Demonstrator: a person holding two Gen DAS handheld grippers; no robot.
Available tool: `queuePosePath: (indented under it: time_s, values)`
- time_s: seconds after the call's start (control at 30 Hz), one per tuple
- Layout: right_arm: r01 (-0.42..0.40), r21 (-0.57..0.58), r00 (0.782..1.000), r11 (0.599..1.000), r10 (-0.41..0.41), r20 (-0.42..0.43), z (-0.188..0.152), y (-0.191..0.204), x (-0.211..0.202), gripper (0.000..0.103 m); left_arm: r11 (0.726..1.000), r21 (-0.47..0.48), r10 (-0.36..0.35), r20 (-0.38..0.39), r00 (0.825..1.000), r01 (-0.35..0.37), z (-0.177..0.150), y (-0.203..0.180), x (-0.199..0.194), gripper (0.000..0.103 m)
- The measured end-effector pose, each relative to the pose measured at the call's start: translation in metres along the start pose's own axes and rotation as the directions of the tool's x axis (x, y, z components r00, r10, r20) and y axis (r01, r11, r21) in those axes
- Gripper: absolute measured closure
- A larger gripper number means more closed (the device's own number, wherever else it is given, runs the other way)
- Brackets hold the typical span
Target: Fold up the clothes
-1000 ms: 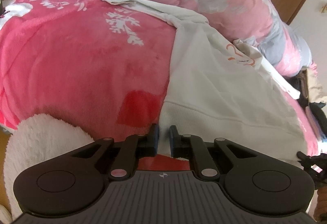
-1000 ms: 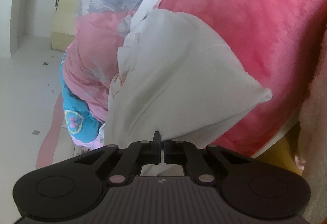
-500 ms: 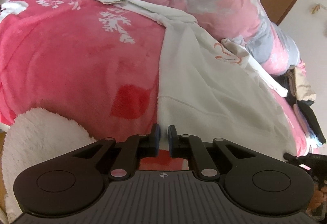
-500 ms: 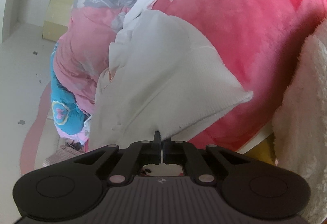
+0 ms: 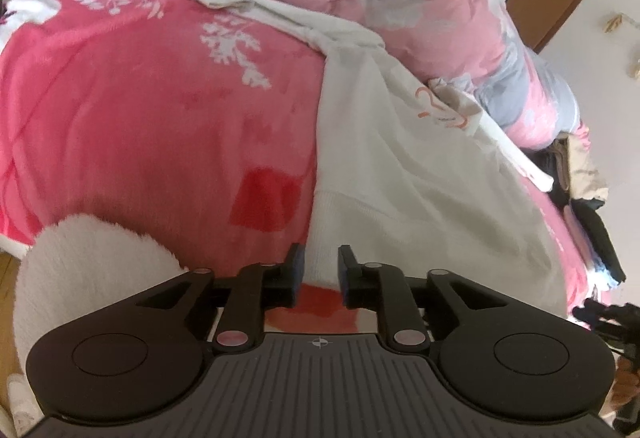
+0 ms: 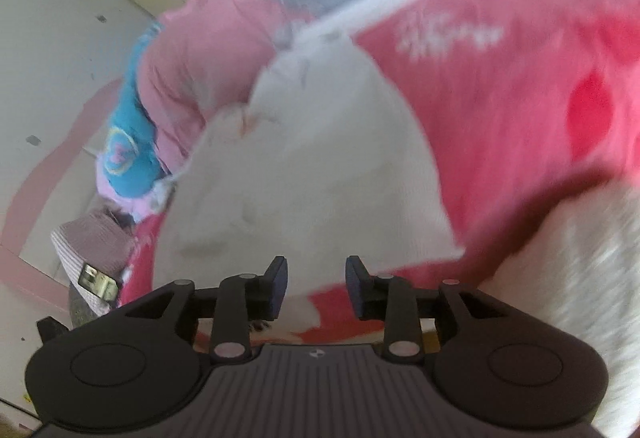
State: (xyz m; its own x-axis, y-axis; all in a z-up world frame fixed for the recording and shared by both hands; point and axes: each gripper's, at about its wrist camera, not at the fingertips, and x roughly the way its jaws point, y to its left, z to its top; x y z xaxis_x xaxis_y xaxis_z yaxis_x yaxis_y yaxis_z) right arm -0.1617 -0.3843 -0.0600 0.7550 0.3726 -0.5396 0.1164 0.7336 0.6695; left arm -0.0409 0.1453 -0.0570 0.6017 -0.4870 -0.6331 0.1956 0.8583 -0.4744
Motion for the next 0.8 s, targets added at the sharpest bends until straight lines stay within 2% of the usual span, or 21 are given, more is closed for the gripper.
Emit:
queuePosePath:
  time_s: [0.03,0.13,0.2,0.27,0.4,0.47,0.53,0.57,0.6,0.7,0.73,0.8]
  values:
    - [0.015,0.000,0.999,1.000,-0.015,0.033,0.004,-0.002,-0.006,0.062,1.000,0.002,-0.003,0.003,1.000,0.003,0.001,-0.001,0.002,0.074]
    - [0.099,0.020,0.989,0.995,-0.100,0.108,0.016,-0.010,-0.015,0.060,1.000,0.001,-0.004,-0.013,1.000,0.004,0.003,-0.003,0.011,0.074]
    - [0.156,-0.003,0.977,0.988,-0.154,0.147,0.021,-0.010,-0.013,0.060,1.000,-0.001,-0.009,-0.022,1.000,0.009,0.003,-0.005,0.016,0.074]
    - [0.213,-0.087,0.966,0.973,-0.196,0.167,0.019,-0.001,-0.006,0.061,1.000,0.002,-0.007,-0.023,1.000,0.007,0.003,-0.006,0.018,0.074]
    - [0.333,-0.300,0.936,0.894,-0.276,0.218,0.013,0.026,0.016,0.064,1.000,0.001,0.000,-0.026,1.000,0.000,0.003,-0.007,0.021,0.074]
    - [0.364,-0.357,0.930,0.860,-0.312,0.197,0.010,0.028,0.032,0.073,1.000,-0.001,0.006,-0.029,1.000,-0.006,0.003,-0.006,0.022,0.074]
    - [0.378,-0.326,0.924,0.867,-0.333,0.187,0.012,0.018,0.036,0.102,1.000,-0.001,0.009,-0.029,1.000,-0.009,0.004,-0.007,0.023,0.074]
    - [0.385,-0.310,0.922,0.870,-0.343,0.181,0.013,0.014,0.038,0.103,1.000,-0.001,0.011,-0.031,0.999,-0.011,0.004,-0.007,0.023,0.074]
    - [0.356,-0.256,0.930,0.899,-0.314,0.190,0.017,0.006,0.033,0.103,1.000,0.001,0.012,-0.033,0.999,-0.012,0.004,-0.008,0.023,0.074]
    - [0.216,-0.042,0.957,0.975,-0.203,0.208,0.024,-0.023,0.014,0.103,1.000,0.010,0.013,-0.033,0.999,-0.012,0.004,-0.009,0.021,0.074]
    - [0.170,0.042,0.960,0.985,-0.175,0.217,0.026,-0.035,0.010,0.103,1.000,0.009,0.014,-0.035,0.999,-0.014,0.004,-0.009,0.022,0.074]
    - [0.135,0.106,0.968,0.985,-0.154,0.199,0.025,-0.049,0.011,0.103,1.000,0.008,0.021,-0.040,0.999,-0.020,0.004,-0.010,0.021,0.074]
